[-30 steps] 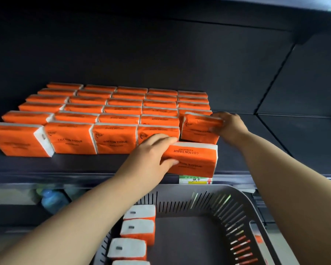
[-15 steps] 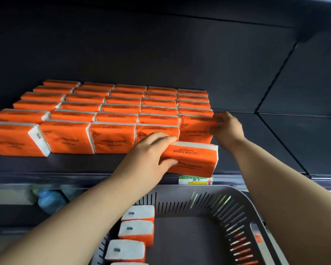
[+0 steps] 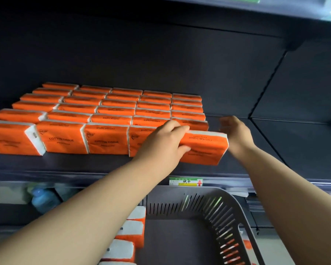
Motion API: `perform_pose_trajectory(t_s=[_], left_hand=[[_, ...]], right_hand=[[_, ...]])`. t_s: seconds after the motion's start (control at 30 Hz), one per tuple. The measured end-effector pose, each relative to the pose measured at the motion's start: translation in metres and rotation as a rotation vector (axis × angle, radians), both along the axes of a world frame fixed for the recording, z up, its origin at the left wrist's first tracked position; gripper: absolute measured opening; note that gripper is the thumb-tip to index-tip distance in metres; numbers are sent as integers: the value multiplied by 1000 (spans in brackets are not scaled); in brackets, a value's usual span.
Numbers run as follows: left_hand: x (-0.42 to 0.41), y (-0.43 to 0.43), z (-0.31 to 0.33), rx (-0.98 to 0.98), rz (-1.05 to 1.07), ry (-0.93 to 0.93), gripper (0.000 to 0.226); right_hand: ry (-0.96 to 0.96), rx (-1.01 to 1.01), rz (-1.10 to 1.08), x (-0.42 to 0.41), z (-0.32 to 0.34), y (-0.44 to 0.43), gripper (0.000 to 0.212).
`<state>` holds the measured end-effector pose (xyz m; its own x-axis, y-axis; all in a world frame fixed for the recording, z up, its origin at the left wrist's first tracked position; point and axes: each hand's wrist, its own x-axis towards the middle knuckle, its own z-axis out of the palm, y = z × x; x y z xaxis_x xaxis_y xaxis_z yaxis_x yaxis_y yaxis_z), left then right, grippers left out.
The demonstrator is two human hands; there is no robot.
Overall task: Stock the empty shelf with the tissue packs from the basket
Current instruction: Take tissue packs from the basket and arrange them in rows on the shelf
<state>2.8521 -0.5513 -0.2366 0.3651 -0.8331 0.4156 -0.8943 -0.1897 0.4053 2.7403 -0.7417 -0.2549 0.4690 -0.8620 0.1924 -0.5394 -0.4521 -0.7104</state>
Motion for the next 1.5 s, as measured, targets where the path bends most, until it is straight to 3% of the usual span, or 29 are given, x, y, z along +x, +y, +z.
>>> perform_pose_trajectory(t_s=[0.27, 0.47, 0.73, 1.1, 1.5], left_hand=[[10, -43, 8, 119, 156, -260, 50], [11, -55, -13, 283, 108, -351, 49], [13, -59, -33, 445, 171, -476, 64], [10, -48, -28, 381, 174, -448, 77], [-10, 30, -19, 306, 103, -416, 77]], right_hand=[[283, -124, 61, -14, -7, -1, 11], [301, -119, 125, -13, -17, 3, 37], [276, -74, 164, -3, -25, 14, 36], [226, -131, 179, -6, -16, 27, 63], [259, -228, 294, -19, -4, 100, 69]])
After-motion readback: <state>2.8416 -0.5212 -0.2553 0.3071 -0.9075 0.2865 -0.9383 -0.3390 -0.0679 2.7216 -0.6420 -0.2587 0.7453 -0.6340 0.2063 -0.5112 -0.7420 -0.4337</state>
